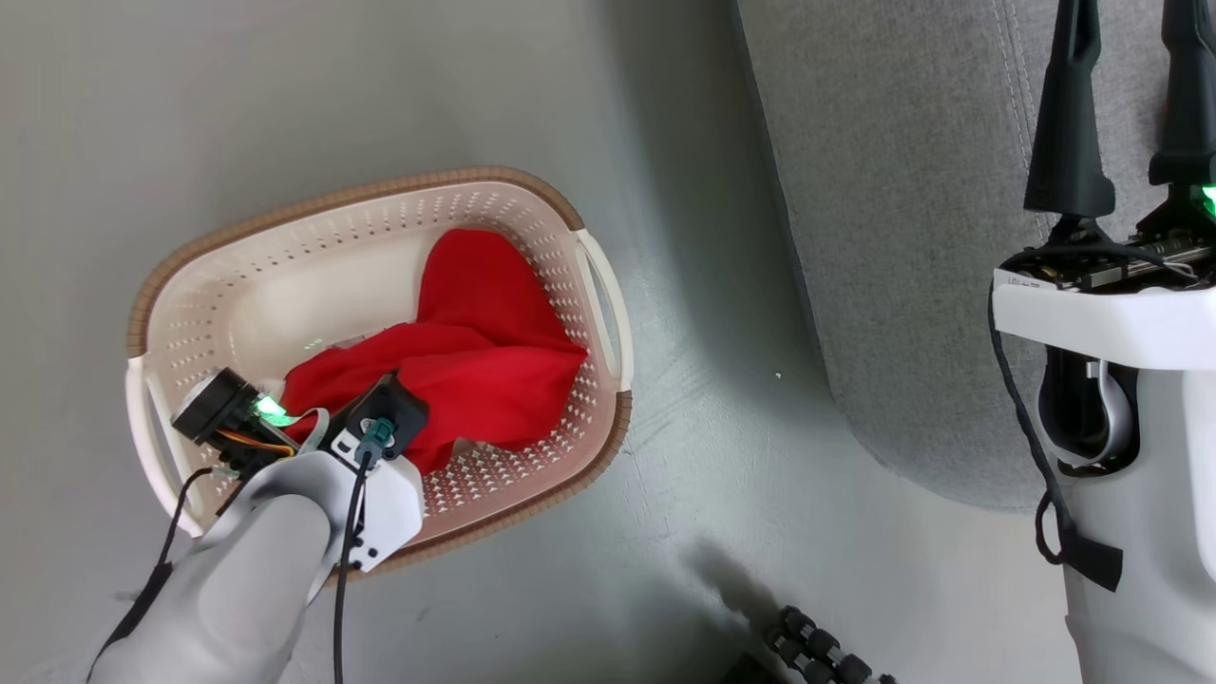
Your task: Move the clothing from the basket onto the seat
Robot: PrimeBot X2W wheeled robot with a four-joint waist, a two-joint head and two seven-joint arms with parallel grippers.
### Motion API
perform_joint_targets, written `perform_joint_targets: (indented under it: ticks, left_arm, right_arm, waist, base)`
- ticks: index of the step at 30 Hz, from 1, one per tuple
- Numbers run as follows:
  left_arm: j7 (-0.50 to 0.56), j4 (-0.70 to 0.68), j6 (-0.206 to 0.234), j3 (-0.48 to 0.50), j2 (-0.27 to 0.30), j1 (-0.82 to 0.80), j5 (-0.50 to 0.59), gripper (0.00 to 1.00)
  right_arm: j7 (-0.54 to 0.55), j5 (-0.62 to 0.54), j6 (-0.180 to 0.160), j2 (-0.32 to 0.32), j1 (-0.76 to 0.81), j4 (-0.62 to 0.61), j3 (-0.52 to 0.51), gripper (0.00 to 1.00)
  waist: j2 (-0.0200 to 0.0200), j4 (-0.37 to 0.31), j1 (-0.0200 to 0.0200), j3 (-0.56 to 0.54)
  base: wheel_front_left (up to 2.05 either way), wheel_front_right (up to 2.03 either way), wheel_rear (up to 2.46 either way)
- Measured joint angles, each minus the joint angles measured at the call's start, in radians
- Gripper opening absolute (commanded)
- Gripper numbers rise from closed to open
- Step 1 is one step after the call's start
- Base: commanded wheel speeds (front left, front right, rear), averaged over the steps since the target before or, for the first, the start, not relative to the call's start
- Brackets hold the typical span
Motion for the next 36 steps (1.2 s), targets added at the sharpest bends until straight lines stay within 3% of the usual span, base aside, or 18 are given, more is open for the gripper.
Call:
perform_joint_targets:
  ticks: [10,26,36]
  left_arm:
    - [-0.066,-0.05,0.025,0.015,-0.001,0.015,-0.01,0.0]
    - [-0.107,-0.236,0.106,0.099,-0.008,0.047,-0.08,0.0]
    - [-0.114,-0.372,0.11,0.122,0.002,0.053,-0.101,0.0]
  right_arm:
    - [-0.001,-0.027,0.0,0.0,0.001,0.022,0.008,1.0]
    - [-0.002,-0.076,0.0,-0.001,0.029,0.065,0.03,1.0]
    - [-0.002,-0.096,0.0,-0.007,0.041,0.086,0.045,1.0]
  waist:
    - [0.0,0.027,0.0,-0.054]
    - [0.0,0.073,0.0,-0.163]
    - [0.0,0.106,0.0,-0.239]
  base:
    - [0.0,0.0,0.0]
    - [0.0,0.0,0.0]
    - [0.0,0.0,0.0]
